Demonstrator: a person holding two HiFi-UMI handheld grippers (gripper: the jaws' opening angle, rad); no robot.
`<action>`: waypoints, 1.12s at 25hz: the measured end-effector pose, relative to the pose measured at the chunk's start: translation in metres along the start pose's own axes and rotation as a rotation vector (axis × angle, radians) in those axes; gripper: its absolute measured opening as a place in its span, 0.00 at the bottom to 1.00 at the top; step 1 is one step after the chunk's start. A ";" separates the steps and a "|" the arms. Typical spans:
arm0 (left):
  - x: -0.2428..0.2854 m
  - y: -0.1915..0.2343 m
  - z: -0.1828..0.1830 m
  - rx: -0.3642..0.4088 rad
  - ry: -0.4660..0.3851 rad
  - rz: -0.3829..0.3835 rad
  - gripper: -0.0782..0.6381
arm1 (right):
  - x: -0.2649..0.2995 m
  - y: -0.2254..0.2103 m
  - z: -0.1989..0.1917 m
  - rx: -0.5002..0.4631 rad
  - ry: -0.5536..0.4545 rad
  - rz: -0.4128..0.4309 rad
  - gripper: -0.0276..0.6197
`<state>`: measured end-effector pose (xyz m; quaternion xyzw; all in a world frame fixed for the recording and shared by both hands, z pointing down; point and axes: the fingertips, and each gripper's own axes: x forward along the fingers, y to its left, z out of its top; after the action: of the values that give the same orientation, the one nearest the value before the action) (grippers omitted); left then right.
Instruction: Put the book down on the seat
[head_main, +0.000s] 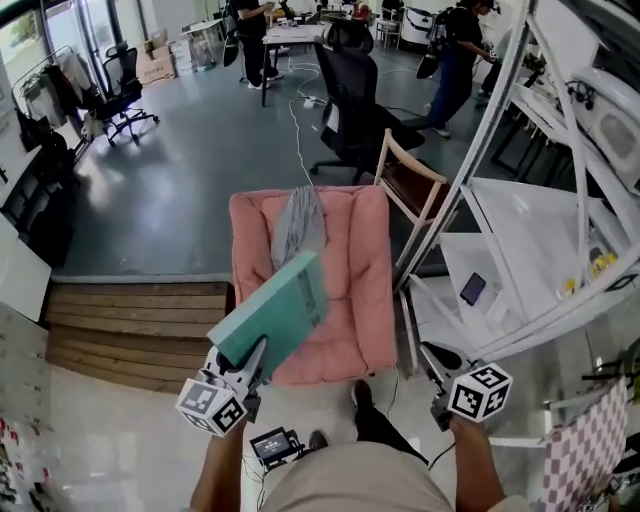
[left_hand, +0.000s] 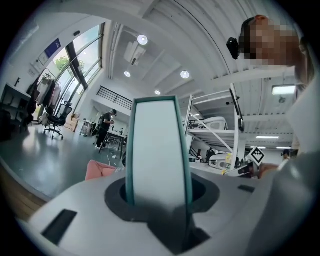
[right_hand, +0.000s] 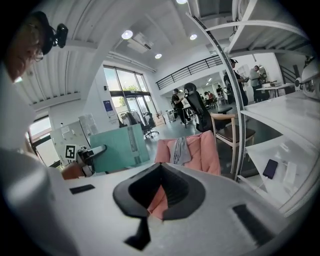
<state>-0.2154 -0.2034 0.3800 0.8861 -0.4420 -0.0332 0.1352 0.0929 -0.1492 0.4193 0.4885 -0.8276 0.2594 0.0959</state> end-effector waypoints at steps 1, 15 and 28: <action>0.007 0.005 0.000 0.004 0.002 0.008 0.33 | 0.008 -0.004 0.004 -0.003 0.004 0.009 0.03; 0.114 0.073 -0.054 -0.030 0.114 0.137 0.33 | 0.139 -0.086 0.018 -0.003 0.151 0.146 0.03; 0.190 0.148 -0.131 -0.099 0.260 0.199 0.33 | 0.217 -0.137 -0.014 0.034 0.284 0.172 0.03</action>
<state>-0.1914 -0.4109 0.5573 0.8271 -0.5041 0.0735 0.2373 0.0998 -0.3601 0.5665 0.3759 -0.8398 0.3471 0.1812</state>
